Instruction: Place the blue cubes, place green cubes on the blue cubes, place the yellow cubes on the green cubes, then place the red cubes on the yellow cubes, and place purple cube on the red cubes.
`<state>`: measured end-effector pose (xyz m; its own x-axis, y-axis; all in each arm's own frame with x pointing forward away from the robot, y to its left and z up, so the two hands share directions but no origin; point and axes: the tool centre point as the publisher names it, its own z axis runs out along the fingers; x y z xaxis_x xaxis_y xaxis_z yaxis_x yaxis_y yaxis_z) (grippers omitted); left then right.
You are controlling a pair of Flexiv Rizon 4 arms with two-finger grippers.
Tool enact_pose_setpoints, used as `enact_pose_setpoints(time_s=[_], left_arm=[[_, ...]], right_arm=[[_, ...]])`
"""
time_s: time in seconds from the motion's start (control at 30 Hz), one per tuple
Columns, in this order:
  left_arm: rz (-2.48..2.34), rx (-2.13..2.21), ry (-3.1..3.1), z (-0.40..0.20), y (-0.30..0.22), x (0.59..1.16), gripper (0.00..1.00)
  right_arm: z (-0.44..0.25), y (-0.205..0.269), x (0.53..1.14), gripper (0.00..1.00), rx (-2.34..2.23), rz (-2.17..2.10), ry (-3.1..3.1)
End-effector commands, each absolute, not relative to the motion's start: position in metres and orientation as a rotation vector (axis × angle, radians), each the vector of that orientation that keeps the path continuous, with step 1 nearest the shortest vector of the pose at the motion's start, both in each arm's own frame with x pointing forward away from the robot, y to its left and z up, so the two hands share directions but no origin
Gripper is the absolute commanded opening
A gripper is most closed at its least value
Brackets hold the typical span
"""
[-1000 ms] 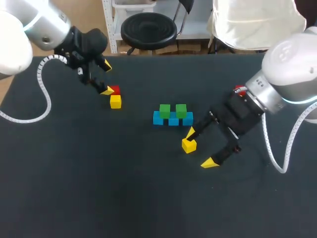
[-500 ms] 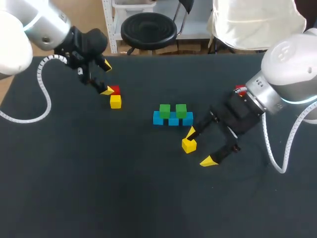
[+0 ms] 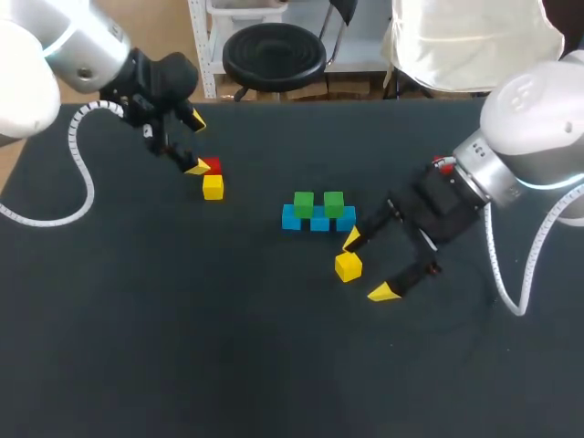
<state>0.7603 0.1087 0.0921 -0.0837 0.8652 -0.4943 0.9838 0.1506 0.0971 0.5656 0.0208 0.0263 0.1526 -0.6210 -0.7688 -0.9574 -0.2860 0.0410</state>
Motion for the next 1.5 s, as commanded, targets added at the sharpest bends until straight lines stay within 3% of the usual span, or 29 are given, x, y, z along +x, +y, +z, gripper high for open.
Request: enact_pose_setpoints(time_s=[0.03, 1.5], left_arm=[[-0.365, 1.761, 1.991, 0.092, 0.11, 0.76, 1.0], [-0.365, 1.761, 1.991, 0.092, 0.11, 0.76, 1.0]], right_arm=[[0.024, 0.023, 0.569, 1.0, -1.975, 0.965, 1.504], [0.008, 0.025, 0.597, 1.0, -1.932, 0.971, 1.539]])
